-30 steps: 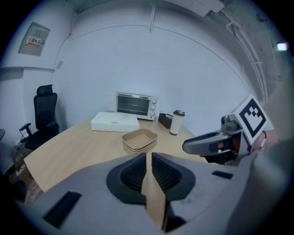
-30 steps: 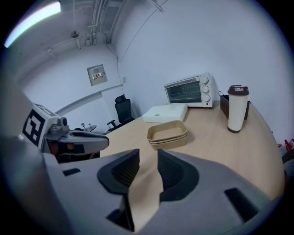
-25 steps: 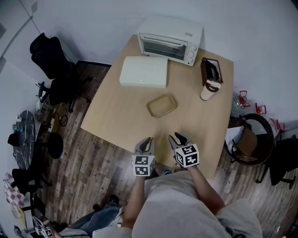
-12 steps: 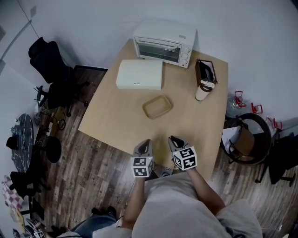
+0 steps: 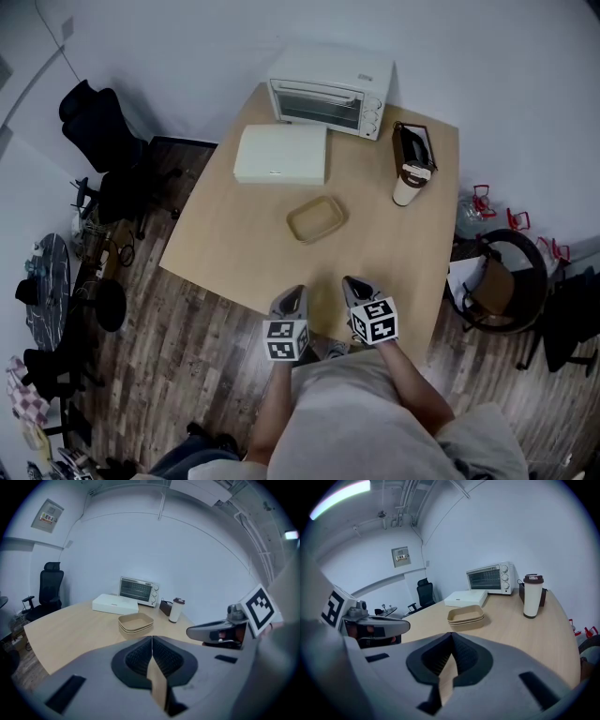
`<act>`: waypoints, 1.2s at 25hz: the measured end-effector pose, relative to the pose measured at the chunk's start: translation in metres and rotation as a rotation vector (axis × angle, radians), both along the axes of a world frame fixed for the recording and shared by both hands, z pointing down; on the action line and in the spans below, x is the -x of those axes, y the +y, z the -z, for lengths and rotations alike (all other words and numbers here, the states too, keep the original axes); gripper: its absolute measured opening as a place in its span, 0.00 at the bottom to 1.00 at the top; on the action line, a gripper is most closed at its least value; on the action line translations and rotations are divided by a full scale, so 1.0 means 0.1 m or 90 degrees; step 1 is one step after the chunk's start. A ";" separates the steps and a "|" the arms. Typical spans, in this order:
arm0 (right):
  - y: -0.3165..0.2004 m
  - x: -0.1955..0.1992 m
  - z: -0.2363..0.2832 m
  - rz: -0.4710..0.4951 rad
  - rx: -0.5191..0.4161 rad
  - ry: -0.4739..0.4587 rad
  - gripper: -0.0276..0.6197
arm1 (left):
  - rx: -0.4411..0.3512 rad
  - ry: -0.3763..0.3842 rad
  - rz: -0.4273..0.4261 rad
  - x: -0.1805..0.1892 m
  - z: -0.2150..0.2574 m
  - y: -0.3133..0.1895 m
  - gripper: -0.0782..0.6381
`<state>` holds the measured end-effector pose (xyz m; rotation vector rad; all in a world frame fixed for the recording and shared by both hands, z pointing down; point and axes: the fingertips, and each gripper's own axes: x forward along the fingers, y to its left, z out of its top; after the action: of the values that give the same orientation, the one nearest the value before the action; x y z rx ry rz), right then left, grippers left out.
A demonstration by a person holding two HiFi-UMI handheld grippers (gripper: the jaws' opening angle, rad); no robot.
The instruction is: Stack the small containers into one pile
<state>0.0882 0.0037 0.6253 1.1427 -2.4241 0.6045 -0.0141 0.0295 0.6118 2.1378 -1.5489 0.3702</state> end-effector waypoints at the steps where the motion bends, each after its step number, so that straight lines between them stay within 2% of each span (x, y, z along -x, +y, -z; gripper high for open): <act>1: -0.01 -0.01 -0.01 -0.002 0.001 0.001 0.04 | -0.001 0.003 0.002 0.00 0.00 -0.01 0.12; 21: 0.11 -0.06 -0.01 -0.007 0.003 0.003 0.04 | 0.000 0.011 0.022 0.03 0.00 0.09 0.12; 30: 0.17 -0.18 -0.03 -0.015 -0.008 0.014 0.04 | -0.018 0.019 0.033 -0.03 0.02 0.12 0.12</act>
<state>0.1059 0.0208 0.6285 1.1779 -2.4023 0.5810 -0.0111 0.0410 0.6094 2.1114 -1.5978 0.2984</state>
